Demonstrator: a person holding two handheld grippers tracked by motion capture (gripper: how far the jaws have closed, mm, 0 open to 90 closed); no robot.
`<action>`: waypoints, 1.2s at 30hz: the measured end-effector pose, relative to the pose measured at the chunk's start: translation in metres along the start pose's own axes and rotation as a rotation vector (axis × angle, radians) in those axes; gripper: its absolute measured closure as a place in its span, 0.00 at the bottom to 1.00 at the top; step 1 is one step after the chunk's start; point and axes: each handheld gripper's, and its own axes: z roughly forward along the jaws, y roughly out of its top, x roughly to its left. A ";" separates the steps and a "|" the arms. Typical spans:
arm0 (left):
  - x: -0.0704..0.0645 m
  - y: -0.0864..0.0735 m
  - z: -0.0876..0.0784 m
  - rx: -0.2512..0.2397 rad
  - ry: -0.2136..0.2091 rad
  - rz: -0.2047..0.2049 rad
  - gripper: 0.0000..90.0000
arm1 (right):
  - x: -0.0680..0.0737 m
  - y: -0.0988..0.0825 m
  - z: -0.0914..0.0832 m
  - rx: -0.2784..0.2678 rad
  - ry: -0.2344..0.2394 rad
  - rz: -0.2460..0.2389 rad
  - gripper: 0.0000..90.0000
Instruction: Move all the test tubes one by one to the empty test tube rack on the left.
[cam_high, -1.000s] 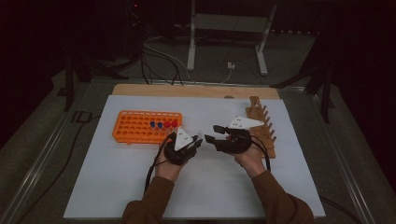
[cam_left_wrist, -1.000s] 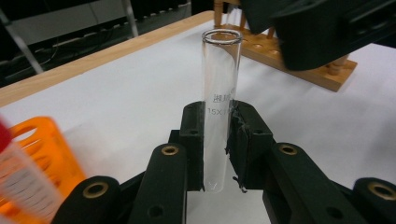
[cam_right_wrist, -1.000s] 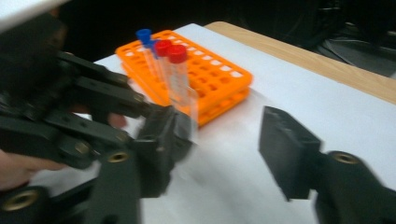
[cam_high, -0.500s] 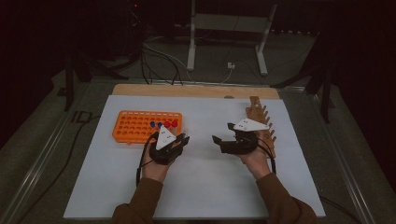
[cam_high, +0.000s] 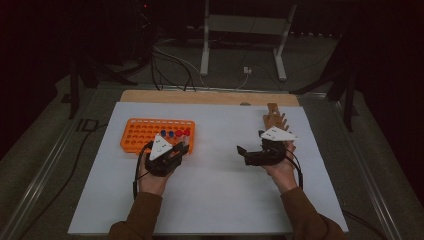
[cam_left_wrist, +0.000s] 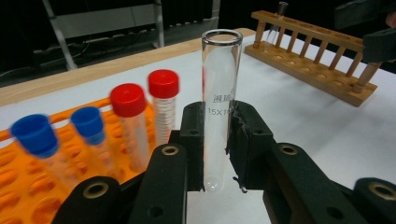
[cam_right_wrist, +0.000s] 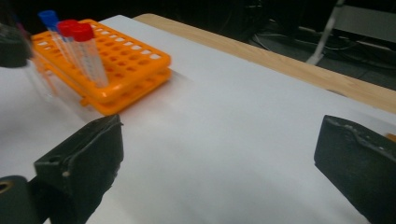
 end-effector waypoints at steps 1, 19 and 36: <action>0.002 0.000 -0.001 -0.003 0.004 -0.004 0.85 | -0.002 -0.001 -0.001 0.000 -0.005 0.006 0.00; 0.034 -0.006 -0.025 -0.024 0.126 -0.050 0.85 | -0.022 -0.011 -0.017 -0.036 -0.067 0.047 0.00; 0.062 -0.014 -0.014 -0.022 0.272 -0.073 0.85 | -0.023 -0.013 -0.017 -0.034 -0.063 0.054 0.00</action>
